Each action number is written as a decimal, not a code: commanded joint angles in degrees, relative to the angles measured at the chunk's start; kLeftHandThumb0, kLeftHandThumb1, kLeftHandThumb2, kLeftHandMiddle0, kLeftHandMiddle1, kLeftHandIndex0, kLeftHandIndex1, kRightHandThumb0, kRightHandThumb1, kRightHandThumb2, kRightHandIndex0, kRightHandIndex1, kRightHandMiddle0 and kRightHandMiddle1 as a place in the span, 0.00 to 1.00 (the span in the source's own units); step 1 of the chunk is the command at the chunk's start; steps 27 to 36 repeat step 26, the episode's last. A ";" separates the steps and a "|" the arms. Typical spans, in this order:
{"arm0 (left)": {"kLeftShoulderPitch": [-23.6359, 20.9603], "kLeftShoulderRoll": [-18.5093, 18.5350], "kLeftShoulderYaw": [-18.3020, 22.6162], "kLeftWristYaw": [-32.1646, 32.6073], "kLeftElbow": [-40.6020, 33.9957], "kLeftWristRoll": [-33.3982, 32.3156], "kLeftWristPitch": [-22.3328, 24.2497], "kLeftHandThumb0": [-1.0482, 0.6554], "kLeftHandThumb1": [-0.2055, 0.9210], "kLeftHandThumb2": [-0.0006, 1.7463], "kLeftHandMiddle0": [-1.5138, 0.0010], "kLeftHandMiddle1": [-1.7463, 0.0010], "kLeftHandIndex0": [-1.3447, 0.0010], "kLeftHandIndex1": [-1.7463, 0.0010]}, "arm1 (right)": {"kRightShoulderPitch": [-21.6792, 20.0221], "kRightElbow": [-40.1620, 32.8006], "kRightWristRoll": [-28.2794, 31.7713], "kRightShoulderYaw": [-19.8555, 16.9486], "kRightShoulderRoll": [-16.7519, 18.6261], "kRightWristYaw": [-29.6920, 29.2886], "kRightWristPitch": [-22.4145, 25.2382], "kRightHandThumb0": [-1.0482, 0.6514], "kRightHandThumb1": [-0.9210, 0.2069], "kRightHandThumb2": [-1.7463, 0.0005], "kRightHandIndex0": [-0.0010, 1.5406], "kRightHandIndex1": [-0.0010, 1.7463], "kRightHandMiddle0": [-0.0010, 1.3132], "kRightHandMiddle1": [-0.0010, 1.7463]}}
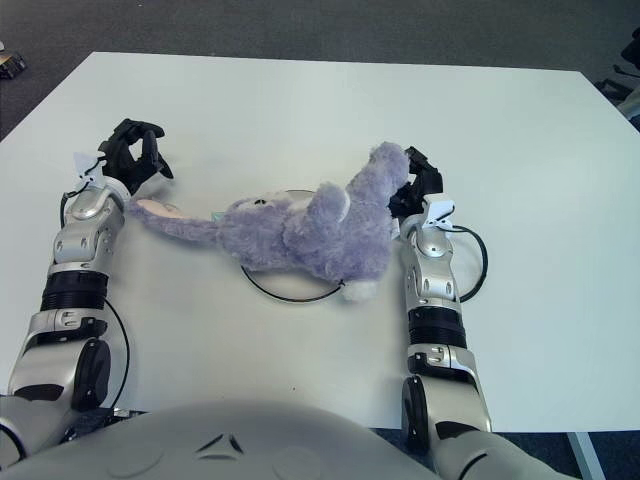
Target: Put the doll into the plate.
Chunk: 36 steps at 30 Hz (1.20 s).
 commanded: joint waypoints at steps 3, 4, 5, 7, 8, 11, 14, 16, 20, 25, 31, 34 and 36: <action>-0.24 0.51 -0.01 0.97 1.05 1.09 -0.69 0.39 0.77 0.51 0.34 0.00 0.74 0.00 | 2.34 1.32 0.78 -0.15 0.98 -0.08 3.00 0.32 0.59 0.21 0.73 1.00 0.51 1.00; -0.01 0.42 -0.01 1.13 1.12 1.22 -0.93 0.39 0.77 0.50 0.34 0.00 0.74 0.00 | 2.33 1.26 0.77 -0.18 1.00 -0.14 3.13 0.32 0.59 0.21 0.73 1.00 0.51 1.00; 0.14 0.35 -0.01 1.24 1.17 1.33 -1.11 0.39 0.77 0.50 0.34 0.00 0.74 0.00 | 2.32 1.21 0.75 -0.21 1.02 -0.17 3.24 0.32 0.59 0.21 0.74 1.00 0.51 1.00; 0.27 0.34 0.07 1.38 1.47 1.45 -1.47 0.39 0.78 0.50 0.34 0.00 0.74 0.00 | 2.17 1.15 0.67 -0.20 1.10 -0.32 3.50 0.32 0.59 0.21 0.74 1.00 0.50 1.00; 0.51 0.29 0.11 1.52 1.60 1.55 -1.75 0.39 0.78 0.50 0.34 0.00 0.74 0.00 | 2.12 1.10 0.68 -0.21 1.12 -0.36 3.67 0.32 0.59 0.21 0.74 1.00 0.50 1.00; 0.97 0.23 0.19 1.83 1.95 1.74 -2.33 0.39 0.78 0.50 0.34 0.00 0.74 0.00 | 2.02 1.03 0.74 -0.24 1.17 -0.36 4.03 0.32 0.59 0.21 0.74 1.00 0.50 1.00; 1.77 0.11 0.37 2.11 2.13 1.70 -2.67 0.39 0.78 0.50 0.34 0.00 0.74 0.00 | 1.97 1.01 0.89 -0.28 1.16 -0.13 4.12 0.32 0.58 0.21 0.74 1.00 0.50 1.00; 1.98 0.01 0.44 2.24 2.13 1.59 -2.77 0.39 0.77 0.50 0.33 0.00 0.74 0.00 | 1.95 1.02 0.90 -0.30 1.14 -0.06 4.08 0.32 0.58 0.21 0.74 1.00 0.50 1.00; 2.37 -0.46 0.89 2.46 2.13 0.89 -2.62 0.39 0.76 0.52 0.32 0.00 0.73 0.00 | 1.88 1.21 0.97 -0.30 1.04 0.21 3.90 0.32 0.58 0.21 0.73 1.00 0.50 1.00; 2.74 -1.47 1.49 3.09 3.21 0.41 -4.70 0.39 0.75 0.52 0.32 0.00 0.72 0.00 | 1.70 1.52 1.35 -0.42 0.85 0.88 3.95 0.32 0.59 0.21 0.74 1.00 0.50 1.00; 2.77 -1.61 1.54 3.21 3.42 0.37 -5.14 0.39 0.75 0.53 0.32 0.00 0.72 0.00 | 1.68 1.56 1.43 -0.45 0.81 0.98 3.97 0.32 0.59 0.21 0.74 1.00 0.50 1.00; 2.77 -1.61 1.54 3.21 3.42 0.37 -5.14 0.39 0.75 0.53 0.32 0.00 0.72 0.00 | 1.68 1.56 1.43 -0.45 0.81 0.98 3.97 0.32 0.59 0.21 0.74 1.00 0.50 1.00; 2.77 -1.61 1.54 3.21 3.42 0.37 -5.14 0.39 0.75 0.53 0.32 0.00 0.72 0.00 | 1.68 1.56 1.43 -0.45 0.81 0.98 3.97 0.32 0.59 0.21 0.74 1.00 0.50 1.00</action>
